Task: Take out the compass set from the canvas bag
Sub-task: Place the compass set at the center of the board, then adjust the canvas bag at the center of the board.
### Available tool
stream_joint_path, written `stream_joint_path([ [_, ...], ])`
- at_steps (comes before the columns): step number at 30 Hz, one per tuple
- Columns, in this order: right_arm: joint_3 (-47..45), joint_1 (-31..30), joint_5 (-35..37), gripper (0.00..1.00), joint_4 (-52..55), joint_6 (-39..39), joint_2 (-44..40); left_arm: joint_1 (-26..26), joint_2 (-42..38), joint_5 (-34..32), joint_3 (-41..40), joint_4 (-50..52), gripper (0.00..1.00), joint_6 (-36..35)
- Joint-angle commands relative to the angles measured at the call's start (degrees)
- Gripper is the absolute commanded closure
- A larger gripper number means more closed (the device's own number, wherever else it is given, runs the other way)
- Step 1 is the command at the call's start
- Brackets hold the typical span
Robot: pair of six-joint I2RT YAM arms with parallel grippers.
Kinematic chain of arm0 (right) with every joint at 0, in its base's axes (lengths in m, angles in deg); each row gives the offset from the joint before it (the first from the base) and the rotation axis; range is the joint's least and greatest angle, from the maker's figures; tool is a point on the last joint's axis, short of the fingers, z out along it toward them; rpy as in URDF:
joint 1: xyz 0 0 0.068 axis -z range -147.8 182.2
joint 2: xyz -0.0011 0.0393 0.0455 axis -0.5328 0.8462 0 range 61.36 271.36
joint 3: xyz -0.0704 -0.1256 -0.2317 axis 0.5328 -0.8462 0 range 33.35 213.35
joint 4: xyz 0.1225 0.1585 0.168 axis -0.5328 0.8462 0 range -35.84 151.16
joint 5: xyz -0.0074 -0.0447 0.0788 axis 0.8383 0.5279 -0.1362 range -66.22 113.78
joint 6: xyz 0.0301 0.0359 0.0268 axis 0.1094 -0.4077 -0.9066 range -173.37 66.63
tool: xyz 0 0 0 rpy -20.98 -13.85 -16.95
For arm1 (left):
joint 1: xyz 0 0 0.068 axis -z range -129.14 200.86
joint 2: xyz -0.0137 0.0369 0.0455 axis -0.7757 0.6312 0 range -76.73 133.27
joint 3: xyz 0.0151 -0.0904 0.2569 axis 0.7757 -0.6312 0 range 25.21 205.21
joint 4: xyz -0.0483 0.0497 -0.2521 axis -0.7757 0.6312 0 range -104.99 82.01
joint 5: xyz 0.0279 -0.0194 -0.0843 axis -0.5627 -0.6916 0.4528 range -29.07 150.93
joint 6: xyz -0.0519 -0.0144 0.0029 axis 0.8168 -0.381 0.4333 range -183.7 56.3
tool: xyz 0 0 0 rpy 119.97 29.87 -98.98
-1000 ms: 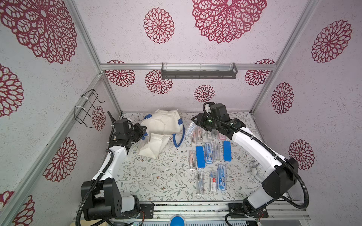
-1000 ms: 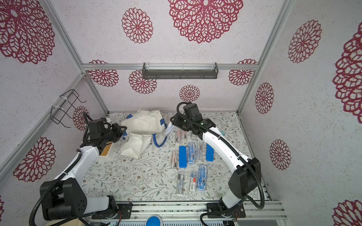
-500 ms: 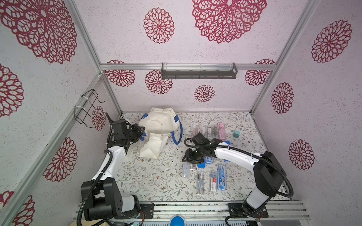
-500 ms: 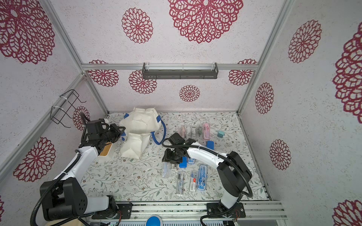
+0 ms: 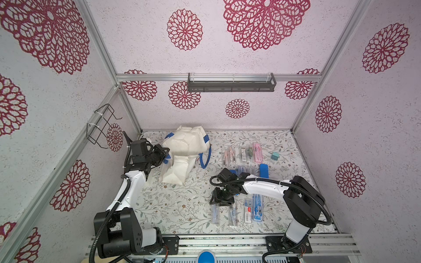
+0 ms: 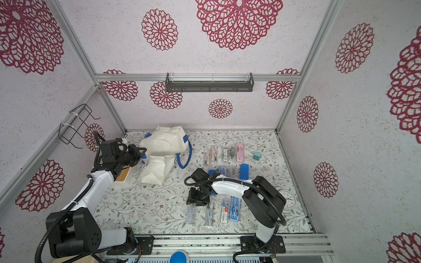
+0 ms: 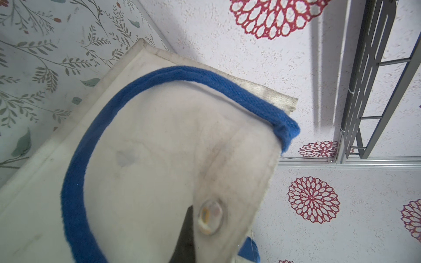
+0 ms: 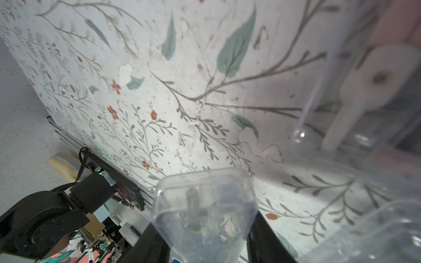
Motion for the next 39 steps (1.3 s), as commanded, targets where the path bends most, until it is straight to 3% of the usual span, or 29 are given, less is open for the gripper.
stream_joint_path([
  [1,-1.02,-0.52,0.54,0.39,-2.21,-3.92,-2.63,0.32,-1.39,1.9,0.01,1.85,1.0,-1.0],
  [3,-0.63,-0.53,1.94,0.3,-1.7,-4.06,-3.74,0.38,-1.64,1.92,0.09,2.47,1.0,-1.31],
  [6,2.32,-0.44,5.34,0.24,1.95,-2.89,-5.47,0.37,-1.99,2.19,0.51,3.18,1.0,-1.7],
  [12,14.98,1.09,14.35,0.3,12.18,1.8,-9.07,0.48,-2.31,2.65,1.6,4.48,1.0,-2.6],
  [17,23.61,7.78,15.09,0.28,12.66,3.25,-8.75,0.74,-2.62,2.67,1.15,5.0,1.0,-3.02],
  [23,35.53,15.78,11.8,0.23,8.51,1.63,1.73,1.18,-2.62,3.02,0.81,6.4,1.0,-4.03],
  [32,61.1,17.66,7.12,0.29,11.99,1.14,24.26,1.68,-2.44,3.11,0.75,7.13,1.0,-4.12],
  [34,64.74,17.66,5.62,0.42,12.04,0.93,27.56,1.73,-2.4,3.09,0.78,7.25,1.0,-4.12],
  [37,69.06,17.66,4.2,0.69,12.92,1.16,30.07,1.71,-2.19,3.04,1.33,7.87,1.0,-4.46],
  [39,70.21,17.57,5.18,0.79,13.03,2.43,28.41,1.71,-1.76,3.06,3.06,9.14,1.0,-4.79],
])
